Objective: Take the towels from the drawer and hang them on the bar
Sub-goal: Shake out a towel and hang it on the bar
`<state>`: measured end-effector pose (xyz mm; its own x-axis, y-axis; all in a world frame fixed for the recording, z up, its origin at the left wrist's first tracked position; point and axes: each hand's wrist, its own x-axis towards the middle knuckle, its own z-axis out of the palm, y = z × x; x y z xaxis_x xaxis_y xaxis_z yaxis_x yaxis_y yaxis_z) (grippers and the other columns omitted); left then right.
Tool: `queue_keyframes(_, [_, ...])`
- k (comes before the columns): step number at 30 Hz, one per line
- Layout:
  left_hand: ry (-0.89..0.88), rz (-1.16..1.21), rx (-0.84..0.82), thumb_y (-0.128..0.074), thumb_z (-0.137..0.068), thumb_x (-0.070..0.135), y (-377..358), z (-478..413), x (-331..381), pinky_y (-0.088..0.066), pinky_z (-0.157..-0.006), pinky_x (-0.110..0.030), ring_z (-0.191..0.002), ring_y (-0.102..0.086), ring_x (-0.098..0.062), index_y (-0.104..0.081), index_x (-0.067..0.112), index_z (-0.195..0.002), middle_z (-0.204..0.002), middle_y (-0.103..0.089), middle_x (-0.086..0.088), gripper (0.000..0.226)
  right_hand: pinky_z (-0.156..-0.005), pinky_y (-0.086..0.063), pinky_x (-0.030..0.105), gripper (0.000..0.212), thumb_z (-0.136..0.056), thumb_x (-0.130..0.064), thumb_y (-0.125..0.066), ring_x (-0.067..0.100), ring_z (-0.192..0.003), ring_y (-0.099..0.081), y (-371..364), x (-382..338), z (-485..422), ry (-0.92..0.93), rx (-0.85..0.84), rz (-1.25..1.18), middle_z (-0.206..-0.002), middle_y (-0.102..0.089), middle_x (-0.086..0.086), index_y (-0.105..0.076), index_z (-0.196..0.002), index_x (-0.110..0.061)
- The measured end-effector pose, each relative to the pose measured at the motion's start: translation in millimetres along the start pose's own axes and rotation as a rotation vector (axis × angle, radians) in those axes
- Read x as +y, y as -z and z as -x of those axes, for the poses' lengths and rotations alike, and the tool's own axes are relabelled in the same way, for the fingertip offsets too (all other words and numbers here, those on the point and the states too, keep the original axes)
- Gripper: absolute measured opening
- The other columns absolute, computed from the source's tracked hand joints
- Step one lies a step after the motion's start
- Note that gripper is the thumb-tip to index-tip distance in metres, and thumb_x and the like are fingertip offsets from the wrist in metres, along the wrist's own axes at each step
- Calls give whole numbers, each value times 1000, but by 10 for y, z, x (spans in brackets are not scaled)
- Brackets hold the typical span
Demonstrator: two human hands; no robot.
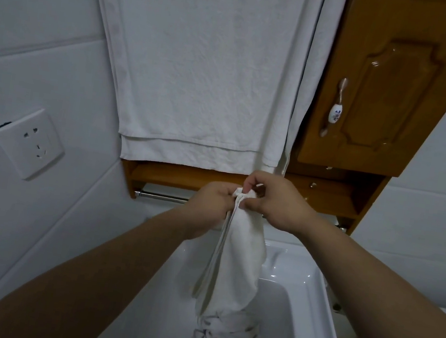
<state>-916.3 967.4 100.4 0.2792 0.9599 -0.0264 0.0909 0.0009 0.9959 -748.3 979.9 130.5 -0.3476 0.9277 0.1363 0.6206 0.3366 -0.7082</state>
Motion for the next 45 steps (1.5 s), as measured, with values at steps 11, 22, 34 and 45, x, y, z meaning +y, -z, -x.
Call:
queue_keyframes(11, [29,127,-35,-60,-96,8,62,15,36,-50,-101,-44,-110,-67,-31,-67,0,-118,-114,-71,-18,25,-66,-46,23,26,-83,-35,-76,8,-84,-60,-39,22,-80,-48,86,121,-93,-66,-10,-69,-105,-24])
queue_keyframes(22, [-113,-319,393,-53,-100,36,178,-15,23,-50,-76,-33,-90,-65,-16,-68,16,-96,-93,-70,1,26,-69,-55,35,12,-78,-28,-84,14,-77,-67,35,139,-72,-112,-110,-30,-78,-70,-7,-74,-83,-24])
queue_keyframes(34, [-208,-650,425,-55,-98,34,476,16,123,-50,-76,-36,-84,-63,-15,-69,15,-95,-88,-70,3,24,-68,-51,33,6,-92,-25,-69,17,-82,-64,164,301,-89,-126,122,-80,-87,-70,-3,-73,-92,-20])
queue_keyframes(45, [-135,-925,370,-76,-80,32,655,-91,516,-42,-67,-25,-86,-63,-13,-73,23,-94,-90,-70,6,17,-67,-43,22,14,-88,-29,-74,5,-82,-57,454,-77,-292,-26,150,227,-90,-63,-10,-72,-100,-23])
